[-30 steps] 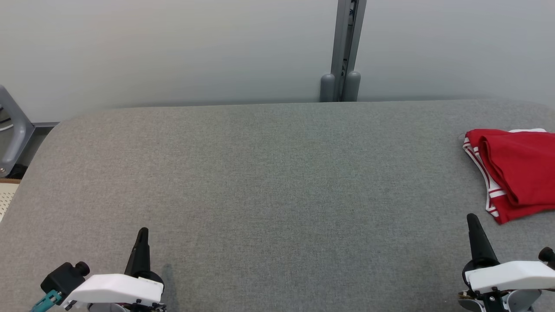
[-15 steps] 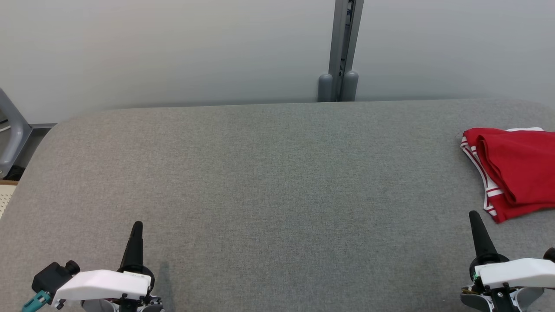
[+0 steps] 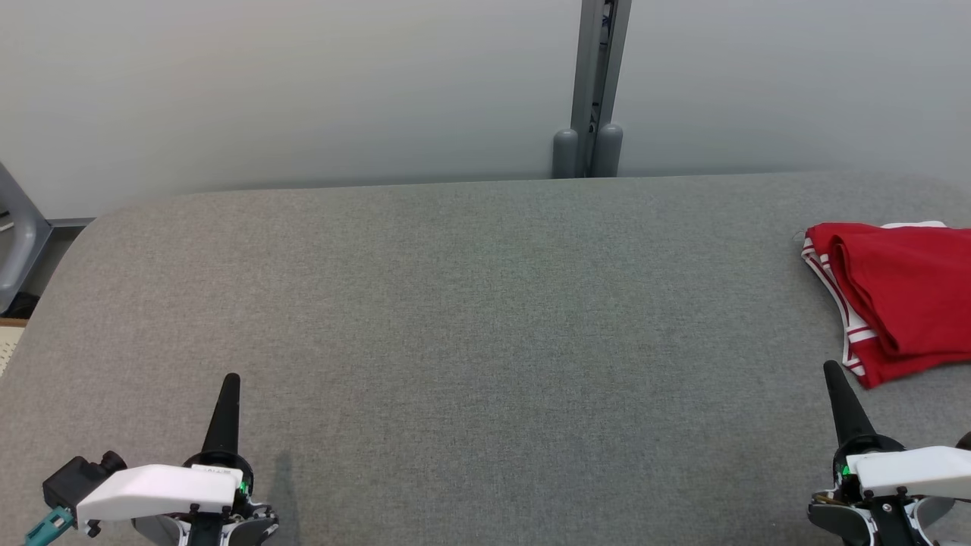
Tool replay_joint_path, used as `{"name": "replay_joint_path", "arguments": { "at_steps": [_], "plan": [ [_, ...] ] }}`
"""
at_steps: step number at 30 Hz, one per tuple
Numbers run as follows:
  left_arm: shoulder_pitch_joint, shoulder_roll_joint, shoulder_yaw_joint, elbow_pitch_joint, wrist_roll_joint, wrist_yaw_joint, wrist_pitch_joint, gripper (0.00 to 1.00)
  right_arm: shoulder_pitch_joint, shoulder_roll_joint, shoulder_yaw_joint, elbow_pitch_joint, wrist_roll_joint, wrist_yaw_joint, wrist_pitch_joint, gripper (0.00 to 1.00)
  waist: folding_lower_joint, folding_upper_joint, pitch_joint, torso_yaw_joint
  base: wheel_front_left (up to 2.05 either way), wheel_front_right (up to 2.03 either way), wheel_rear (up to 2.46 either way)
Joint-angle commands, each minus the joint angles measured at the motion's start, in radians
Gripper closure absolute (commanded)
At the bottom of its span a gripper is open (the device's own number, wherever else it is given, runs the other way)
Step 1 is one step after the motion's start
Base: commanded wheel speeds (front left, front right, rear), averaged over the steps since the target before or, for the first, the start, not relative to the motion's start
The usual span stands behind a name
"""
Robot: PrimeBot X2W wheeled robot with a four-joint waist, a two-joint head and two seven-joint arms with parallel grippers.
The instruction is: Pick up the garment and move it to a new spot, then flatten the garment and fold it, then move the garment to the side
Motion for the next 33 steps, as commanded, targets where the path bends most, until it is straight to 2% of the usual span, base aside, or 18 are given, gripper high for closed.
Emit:
{"name": "replay_joint_path", "arguments": {
  "at_steps": [1,33],
  "plan": [
    [-0.025,0.006,0.010,-0.011,-0.030,-0.010,0.006,1.00,-0.015,-0.010,-0.005,-0.012,0.030,0.000,0.011,1.00,0.0000,0.0000,0.000,-0.001,0.00,0.00,0.00],
    [-0.046,0.007,0.061,-0.027,-0.273,-0.052,0.073,1.00,-0.021,-0.013,-0.023,-0.031,0.282,0.000,0.078,1.00,0.0000,0.0000,0.000,-0.015,0.00,0.00,0.00]
  ]
}}
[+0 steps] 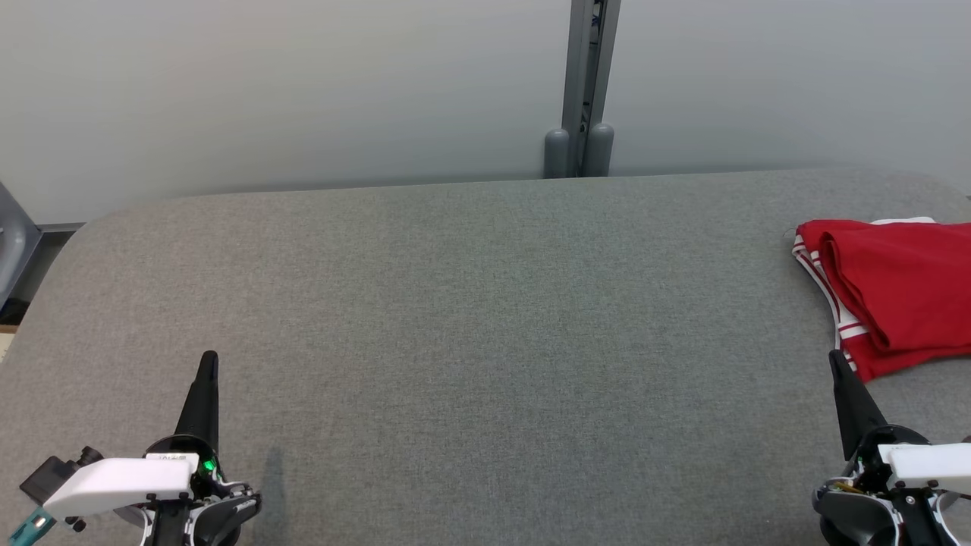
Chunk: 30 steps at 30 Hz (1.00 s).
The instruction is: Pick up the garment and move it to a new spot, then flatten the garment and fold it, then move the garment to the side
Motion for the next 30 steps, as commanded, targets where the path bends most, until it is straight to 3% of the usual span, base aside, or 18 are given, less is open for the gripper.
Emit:
{"name": "replay_joint_path", "arguments": {
  "at_steps": [1,13,30],
  "plan": [
    [-0.022,0.005,0.008,-0.007,-0.021,-0.009,0.005,1.00,-0.015,-0.009,-0.004,-0.008,0.022,0.000,0.009,1.00,0.0000,0.0000,0.000,-0.001,0.00,0.00,0.00],
    [-0.026,0.006,0.023,-0.012,-0.096,-0.022,0.025,1.00,-0.014,-0.010,-0.009,-0.014,0.102,0.000,0.028,1.00,0.0000,0.0000,0.000,-0.006,0.00,0.00,0.00],
    [-0.024,0.006,0.022,-0.011,-0.093,-0.020,0.025,1.00,-0.014,-0.010,-0.009,-0.013,0.096,0.000,0.028,1.00,0.0000,0.0000,0.000,-0.006,0.00,0.00,0.00]
  ]
}}
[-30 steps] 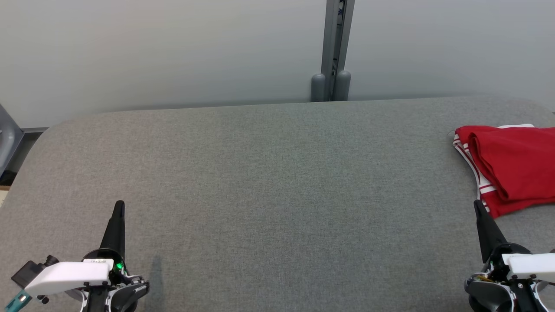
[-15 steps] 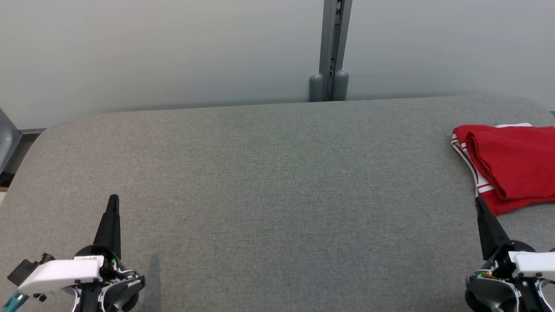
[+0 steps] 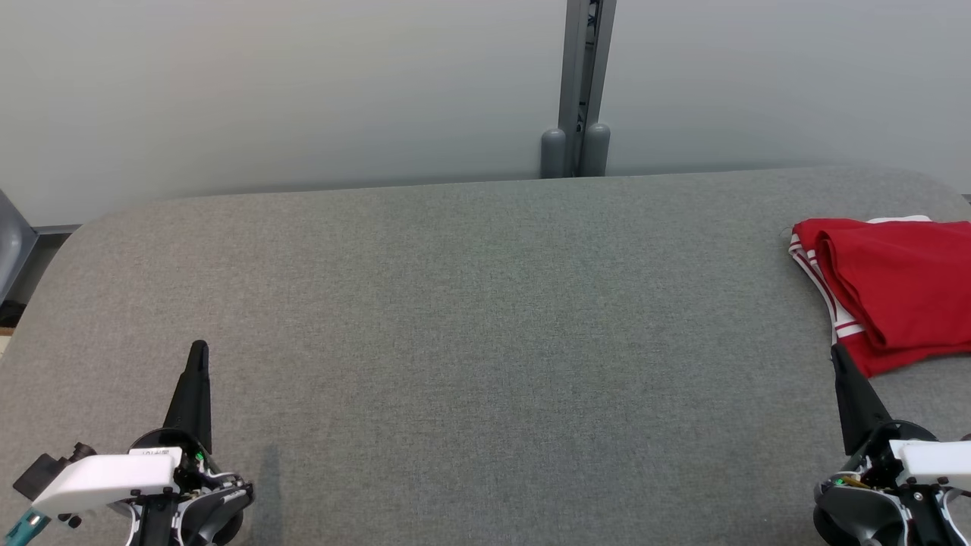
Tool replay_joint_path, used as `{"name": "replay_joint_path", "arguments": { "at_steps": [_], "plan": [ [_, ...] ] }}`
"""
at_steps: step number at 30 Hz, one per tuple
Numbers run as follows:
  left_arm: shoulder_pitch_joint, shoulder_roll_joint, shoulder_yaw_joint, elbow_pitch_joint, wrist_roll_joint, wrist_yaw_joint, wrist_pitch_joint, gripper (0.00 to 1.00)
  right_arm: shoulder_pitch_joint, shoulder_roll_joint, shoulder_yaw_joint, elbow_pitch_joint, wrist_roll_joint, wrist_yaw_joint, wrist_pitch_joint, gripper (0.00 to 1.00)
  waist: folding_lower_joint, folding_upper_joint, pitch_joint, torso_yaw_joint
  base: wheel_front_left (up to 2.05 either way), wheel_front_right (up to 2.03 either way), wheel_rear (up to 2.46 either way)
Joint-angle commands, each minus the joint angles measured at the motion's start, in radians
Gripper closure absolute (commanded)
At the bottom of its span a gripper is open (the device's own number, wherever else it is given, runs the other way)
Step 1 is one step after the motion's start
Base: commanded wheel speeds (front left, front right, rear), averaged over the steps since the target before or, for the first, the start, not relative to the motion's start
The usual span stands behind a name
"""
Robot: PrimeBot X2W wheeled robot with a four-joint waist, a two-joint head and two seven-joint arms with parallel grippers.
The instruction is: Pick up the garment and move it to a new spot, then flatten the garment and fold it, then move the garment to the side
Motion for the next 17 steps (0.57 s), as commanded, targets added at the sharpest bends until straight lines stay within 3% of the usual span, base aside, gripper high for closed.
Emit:
{"name": "replay_joint_path", "arguments": {
  "at_steps": [1,17],
  "plan": [
    [-0.012,0.005,0.003,-0.003,-0.001,-0.003,0.004,1.00,-0.009,-0.008,-0.002,-0.004,0.002,0.000,0.003,1.00,0.0000,-0.0001,0.000,0.000,0.00,0.00,0.00],
    [-0.012,0.005,0.003,-0.003,-0.002,-0.003,0.003,1.00,-0.009,-0.009,-0.002,-0.004,0.002,0.000,0.003,1.00,0.0000,-0.0001,0.000,0.000,0.00,0.00,0.00]
  ]
}}
